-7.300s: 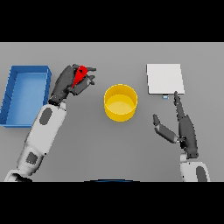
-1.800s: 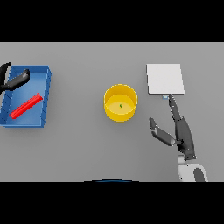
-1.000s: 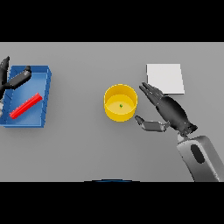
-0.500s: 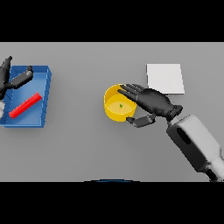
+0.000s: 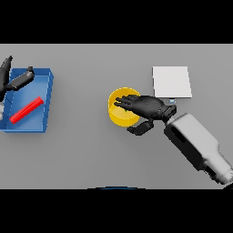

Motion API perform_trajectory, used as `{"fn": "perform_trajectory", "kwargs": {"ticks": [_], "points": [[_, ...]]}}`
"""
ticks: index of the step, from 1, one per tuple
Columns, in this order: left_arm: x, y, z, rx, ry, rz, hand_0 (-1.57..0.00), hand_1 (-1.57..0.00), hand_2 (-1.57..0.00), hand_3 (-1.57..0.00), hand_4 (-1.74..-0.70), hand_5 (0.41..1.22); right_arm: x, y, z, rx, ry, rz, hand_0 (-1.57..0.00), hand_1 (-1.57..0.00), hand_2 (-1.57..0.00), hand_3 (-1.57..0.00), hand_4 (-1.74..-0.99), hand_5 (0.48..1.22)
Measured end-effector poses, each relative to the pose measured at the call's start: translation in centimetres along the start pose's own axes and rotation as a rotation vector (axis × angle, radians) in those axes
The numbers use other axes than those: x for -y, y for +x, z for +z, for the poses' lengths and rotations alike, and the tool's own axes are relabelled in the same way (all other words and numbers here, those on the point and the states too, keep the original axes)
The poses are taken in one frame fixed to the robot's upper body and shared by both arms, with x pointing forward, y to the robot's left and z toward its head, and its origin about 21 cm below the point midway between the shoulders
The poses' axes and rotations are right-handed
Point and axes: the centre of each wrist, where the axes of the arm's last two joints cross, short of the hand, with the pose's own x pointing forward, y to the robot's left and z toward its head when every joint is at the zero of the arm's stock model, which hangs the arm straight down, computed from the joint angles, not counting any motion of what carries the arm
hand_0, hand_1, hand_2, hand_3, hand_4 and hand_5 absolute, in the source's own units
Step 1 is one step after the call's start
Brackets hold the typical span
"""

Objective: Pick up the red beaker and tilt it to pour out 1 green nut into yellow bowl. Pick up the yellow bowl and place it on the metallic measuring scale.

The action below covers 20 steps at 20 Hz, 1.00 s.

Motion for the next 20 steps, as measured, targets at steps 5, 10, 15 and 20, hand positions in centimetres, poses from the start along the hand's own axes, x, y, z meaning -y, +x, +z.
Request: {"fn": "perform_trajectory", "kwargs": {"ticks": [5,10,15,20], "points": [[-0.3,-0.1,-0.4,-0.017,0.003,0.001,0.00,0.00,0.00,0.00,-0.80,0.738,0.2,-0.2,-0.9,-0.026,0.074,0.024,0.00,0.00,0.00,0.00,-1.303,0.674],[-0.1,-0.5,-0.3,-0.020,-0.002,-0.011,0.00,0.00,0.00,0.00,-0.79,0.729,0.2,0.7,-2.0,-0.032,0.127,0.063,0.00,0.00,0.00,-0.01,-1.308,0.729],[-0.1,-0.4,-0.4,-0.010,0.006,-0.006,0.00,0.00,0.00,0.00,-0.79,0.723,-0.2,1.2,-2.5,-0.049,0.151,0.101,-0.51,-0.44,-0.39,-0.36,-1.425,0.964],[-1.1,-0.5,0.0,-0.006,0.021,0.000,0.00,0.00,0.00,0.00,-0.80,0.727,0.3,0.7,-2.5,-0.030,0.209,0.077,-1.22,-1.20,-1.18,-0.93,-1.628,1.137]]}}
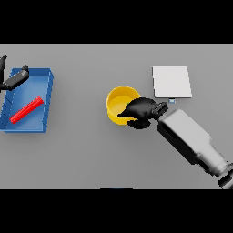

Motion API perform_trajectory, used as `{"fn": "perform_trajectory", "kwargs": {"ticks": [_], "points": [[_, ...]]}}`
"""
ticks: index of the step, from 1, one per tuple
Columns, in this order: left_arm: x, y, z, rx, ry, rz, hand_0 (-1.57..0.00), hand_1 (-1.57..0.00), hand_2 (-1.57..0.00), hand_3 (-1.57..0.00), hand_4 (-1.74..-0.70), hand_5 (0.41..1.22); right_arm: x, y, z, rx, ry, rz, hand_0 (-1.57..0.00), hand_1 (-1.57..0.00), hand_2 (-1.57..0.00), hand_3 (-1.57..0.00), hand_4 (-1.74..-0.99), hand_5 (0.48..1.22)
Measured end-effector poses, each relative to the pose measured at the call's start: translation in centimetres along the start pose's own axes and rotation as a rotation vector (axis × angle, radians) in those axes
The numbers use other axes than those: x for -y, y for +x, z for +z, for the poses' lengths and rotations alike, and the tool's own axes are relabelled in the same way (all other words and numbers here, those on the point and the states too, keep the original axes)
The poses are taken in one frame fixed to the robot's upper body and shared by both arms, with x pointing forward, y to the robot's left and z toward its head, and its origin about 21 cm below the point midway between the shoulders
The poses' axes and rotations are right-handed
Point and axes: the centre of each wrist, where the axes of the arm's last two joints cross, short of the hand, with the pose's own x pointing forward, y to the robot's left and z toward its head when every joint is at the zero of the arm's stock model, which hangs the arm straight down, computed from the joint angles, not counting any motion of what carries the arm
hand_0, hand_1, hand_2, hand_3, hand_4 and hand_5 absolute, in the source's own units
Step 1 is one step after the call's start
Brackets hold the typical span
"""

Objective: Pick up the red beaker and tilt it to pour out 1 green nut into yellow bowl. Pick up the yellow bowl and place it on the metallic measuring scale.

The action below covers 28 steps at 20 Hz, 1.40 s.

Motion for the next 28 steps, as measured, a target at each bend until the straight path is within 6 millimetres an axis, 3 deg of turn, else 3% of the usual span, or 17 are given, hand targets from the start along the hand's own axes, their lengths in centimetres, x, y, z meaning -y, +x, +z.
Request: {"fn": "perform_trajectory", "kwargs": {"ticks": [3,5,10,13,17,22,26,28], "points": [[0.4,0.4,-0.1,-0.001,-0.011,0.004,0.00,0.00,0.00,0.00,-0.80,0.725,0.0,0.1,0.1,-0.010,0.005,-0.002,-1.39,-1.38,-1.31,-1.14,-1.682,1.178],[0.7,0.4,0.2,0.005,-0.014,0.002,0.00,0.00,0.00,0.00,-0.80,0.726,0.3,0.0,0.2,-0.007,0.013,-0.004,-1.46,-1.45,-1.39,-1.17,-1.703,1.193],[0.4,0.0,0.3,0.004,-0.013,-0.005,0.00,0.00,0.00,0.00,-0.80,0.724,1.2,-0.3,1.7,-0.009,-0.010,-0.007,-1.53,-1.53,-1.49,-1.19,-1.729,1.212],[0.3,0.2,0.2,0.012,-0.011,-0.007,0.00,0.00,0.00,0.00,-0.80,0.721,2.9,-0.1,3.4,-0.011,-0.038,0.003,-1.55,-1.55,-1.51,-1.38,-1.731,1.216],[0.4,0.6,0.3,0.005,-0.015,-0.002,0.00,0.00,0.00,0.00,-0.80,0.722,5.7,0.1,5.8,-0.064,-0.071,0.030,-1.56,-1.56,-1.54,-1.31,-1.724,1.219],[0.3,0.6,0.4,0.010,-0.007,0.002,0.00,0.00,0.00,0.00,-0.80,0.723,6.3,0.9,7.2,-0.093,-0.099,0.021,-1.57,-1.57,-1.56,-1.24,-1.719,1.220],[0.0,0.6,0.6,0.024,-0.003,0.000,0.00,0.00,0.00,0.00,-0.81,0.741,7.9,-0.2,8.6,-0.135,-0.151,0.072,-1.57,-1.57,-1.57,-1.33,-1.720,1.221],[-0.3,0.7,0.8,0.019,0.007,-0.004,0.00,0.00,0.00,0.00,-0.80,0.737,8.6,-1.5,9.2,-0.200,-0.175,0.066,-1.57,-1.57,-1.57,-1.27,-1.719,1.221]]}}
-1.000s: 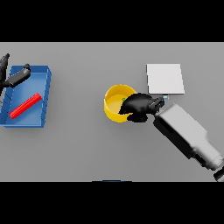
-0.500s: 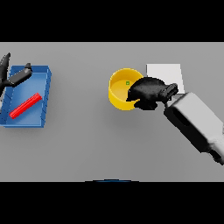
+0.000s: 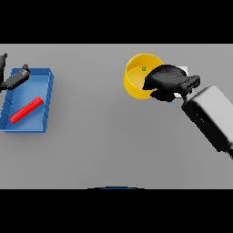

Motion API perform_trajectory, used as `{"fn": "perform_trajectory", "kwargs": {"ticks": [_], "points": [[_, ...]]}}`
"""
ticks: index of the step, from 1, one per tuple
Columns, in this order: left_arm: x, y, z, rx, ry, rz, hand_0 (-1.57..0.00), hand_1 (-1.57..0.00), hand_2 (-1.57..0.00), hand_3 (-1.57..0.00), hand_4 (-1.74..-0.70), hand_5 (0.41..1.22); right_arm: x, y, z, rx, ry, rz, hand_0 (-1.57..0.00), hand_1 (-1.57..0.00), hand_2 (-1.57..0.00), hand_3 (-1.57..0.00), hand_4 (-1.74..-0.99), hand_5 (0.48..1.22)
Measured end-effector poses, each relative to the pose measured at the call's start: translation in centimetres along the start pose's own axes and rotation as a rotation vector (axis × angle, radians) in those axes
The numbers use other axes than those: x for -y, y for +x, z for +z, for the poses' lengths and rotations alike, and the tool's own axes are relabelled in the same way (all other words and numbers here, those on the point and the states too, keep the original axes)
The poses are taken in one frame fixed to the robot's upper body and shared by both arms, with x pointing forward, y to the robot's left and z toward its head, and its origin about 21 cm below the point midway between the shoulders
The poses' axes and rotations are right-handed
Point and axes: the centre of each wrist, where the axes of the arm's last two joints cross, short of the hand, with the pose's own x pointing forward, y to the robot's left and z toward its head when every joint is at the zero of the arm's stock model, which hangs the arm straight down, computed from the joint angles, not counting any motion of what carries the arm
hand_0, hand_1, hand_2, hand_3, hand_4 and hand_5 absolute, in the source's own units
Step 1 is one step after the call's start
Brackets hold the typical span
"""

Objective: Pick up the red beaker and tilt it to pour out 1 green nut into yellow bowl. Pick up the yellow bowl and place it on the metallic measuring scale.

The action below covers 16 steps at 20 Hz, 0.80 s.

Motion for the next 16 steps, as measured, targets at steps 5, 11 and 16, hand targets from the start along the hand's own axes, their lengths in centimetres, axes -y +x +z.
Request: {"fn": "perform_trajectory", "kwargs": {"ticks": [5,11,16], "points": [[0.3,0.3,0.2,-0.036,0.003,-0.007,0.00,0.00,0.00,0.00,-0.82,0.750,0.0,-3.9,0.3,-0.105,-0.043,-0.054,-1.57,-1.57,-1.57,-1.21,-1.720,1.221],[0.3,0.2,0.7,-0.047,-0.001,-0.007,0.00,0.00,0.00,0.00,-0.82,0.772,-1.6,-8.0,-0.2,-0.220,-0.042,-0.115,-1.57,-1.57,-1.57,-1.18,-1.721,1.221],[-0.3,0.0,0.7,-0.059,-0.001,-0.015,0.00,0.00,0.00,0.00,-0.81,0.757,-3.7,-10.5,-1.0,-0.274,-0.037,-0.155,-1.57,-1.57,-1.57,-1.36,-1.724,1.221]]}}
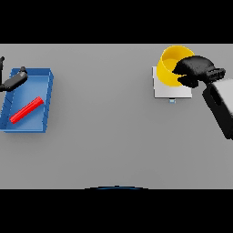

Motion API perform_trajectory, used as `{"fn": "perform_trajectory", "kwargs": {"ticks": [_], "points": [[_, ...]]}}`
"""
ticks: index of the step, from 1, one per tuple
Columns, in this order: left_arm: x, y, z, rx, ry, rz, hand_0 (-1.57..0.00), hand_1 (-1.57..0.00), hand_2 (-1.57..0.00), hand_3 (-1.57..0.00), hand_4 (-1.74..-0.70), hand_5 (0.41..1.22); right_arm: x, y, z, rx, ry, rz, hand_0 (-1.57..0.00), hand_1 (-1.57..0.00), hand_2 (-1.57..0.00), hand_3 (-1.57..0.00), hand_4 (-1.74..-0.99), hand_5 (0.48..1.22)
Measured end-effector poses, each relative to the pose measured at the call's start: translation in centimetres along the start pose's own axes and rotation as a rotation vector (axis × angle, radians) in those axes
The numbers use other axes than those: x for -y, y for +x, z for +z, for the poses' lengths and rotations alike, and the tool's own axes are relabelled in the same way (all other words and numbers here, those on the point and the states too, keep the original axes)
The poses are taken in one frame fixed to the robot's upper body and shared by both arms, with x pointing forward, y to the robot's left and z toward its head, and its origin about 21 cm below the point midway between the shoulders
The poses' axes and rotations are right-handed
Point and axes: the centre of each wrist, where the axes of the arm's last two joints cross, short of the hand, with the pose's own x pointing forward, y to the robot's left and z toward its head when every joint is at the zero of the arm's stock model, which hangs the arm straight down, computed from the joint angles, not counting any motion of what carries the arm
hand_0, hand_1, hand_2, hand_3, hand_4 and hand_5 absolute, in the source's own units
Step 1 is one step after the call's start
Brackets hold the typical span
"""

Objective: Pick up the red beaker and tilt it to pour out 1 green nut into yellow bowl. Pick up the yellow bowl and place it on the metallic measuring scale.

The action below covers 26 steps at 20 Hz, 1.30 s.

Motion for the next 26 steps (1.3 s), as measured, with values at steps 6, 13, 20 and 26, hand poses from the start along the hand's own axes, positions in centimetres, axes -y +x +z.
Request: {"fn": "perform_trajectory", "kwargs": {"ticks": [6,13,20,26], "points": [[0.5,0.2,-0.3,-0.004,0.003,0.003,0.00,0.00,0.00,0.00,-0.80,0.729,-2.2,-0.4,-1.8,-0.024,0.011,-0.027,-1.57,-1.50,-1.56,-1.50,-1.727,1.221],[0.4,0.5,-0.3,0.006,0.002,0.005,0.00,0.00,0.00,0.00,-0.81,0.745,-2.8,-0.8,-2.5,-0.032,0.030,-0.057,-1.54,-1.44,-1.50,-1.02,-1.659,1.221],[1.0,0.5,-1.0,-0.005,-0.008,-0.003,0.00,0.00,0.00,0.00,-0.81,0.738,-2.6,-1.2,-2.8,-0.053,0.079,-0.097,-0.40,-0.35,-0.52,-0.60,-1.410,0.821],[0.6,0.6,-1.3,-0.001,-0.004,0.001,0.00,0.00,0.00,0.00,-0.81,0.734,-2.5,-1.3,-3.0,-0.024,0.104,-0.065,-0.10,-0.09,-0.21,-0.41,-1.336,0.741]]}}
